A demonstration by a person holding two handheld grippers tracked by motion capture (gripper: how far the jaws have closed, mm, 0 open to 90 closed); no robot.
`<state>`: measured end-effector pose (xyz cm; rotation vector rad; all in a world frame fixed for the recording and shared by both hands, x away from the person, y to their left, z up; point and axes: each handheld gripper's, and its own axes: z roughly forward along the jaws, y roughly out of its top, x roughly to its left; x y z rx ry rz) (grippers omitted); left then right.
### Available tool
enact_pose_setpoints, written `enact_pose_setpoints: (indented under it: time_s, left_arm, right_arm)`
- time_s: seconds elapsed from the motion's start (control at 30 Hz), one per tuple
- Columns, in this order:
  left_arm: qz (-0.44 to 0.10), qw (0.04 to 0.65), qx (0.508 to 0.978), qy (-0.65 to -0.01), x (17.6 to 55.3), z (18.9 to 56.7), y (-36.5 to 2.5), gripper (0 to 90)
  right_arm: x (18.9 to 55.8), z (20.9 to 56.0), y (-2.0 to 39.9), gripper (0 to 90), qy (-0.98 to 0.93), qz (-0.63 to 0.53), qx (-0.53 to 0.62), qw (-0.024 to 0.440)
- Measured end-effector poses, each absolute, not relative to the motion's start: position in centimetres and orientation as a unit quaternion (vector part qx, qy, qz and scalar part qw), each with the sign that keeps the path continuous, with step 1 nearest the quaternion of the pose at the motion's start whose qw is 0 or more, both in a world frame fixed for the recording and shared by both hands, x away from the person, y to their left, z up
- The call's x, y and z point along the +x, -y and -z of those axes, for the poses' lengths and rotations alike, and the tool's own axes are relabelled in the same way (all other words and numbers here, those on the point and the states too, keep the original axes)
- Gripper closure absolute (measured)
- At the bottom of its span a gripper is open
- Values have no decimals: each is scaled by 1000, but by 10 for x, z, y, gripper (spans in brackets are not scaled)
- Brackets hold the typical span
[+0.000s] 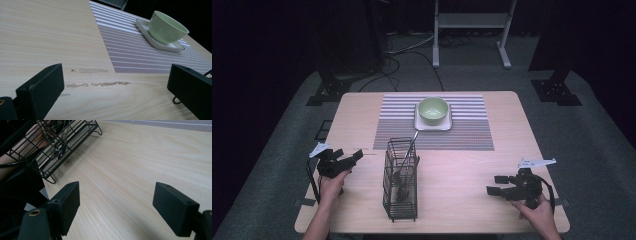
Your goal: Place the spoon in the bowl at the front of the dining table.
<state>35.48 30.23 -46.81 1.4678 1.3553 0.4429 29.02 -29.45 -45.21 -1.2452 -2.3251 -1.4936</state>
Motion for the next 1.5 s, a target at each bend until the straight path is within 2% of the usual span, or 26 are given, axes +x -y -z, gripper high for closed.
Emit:
enact_pose_setpoints:
  time_s: [0.7, 1.17, 1.5]
  left_arm:
    - [-187, 519, 612, -567, 354, 468, -304, 0]
    - [-188, 523, 605, -570, 353, 467, -307, 0]
    - [-191, 523, 603, -571, 353, 466, -308, 0]
  right_arm:
    - [293, 443, 273, 201, 780, 489, -386, 61]
    - [299, 434, 250, 191, 788, 485, -369, 90]
    - [305, 422, 235, 177, 791, 487, -359, 95]
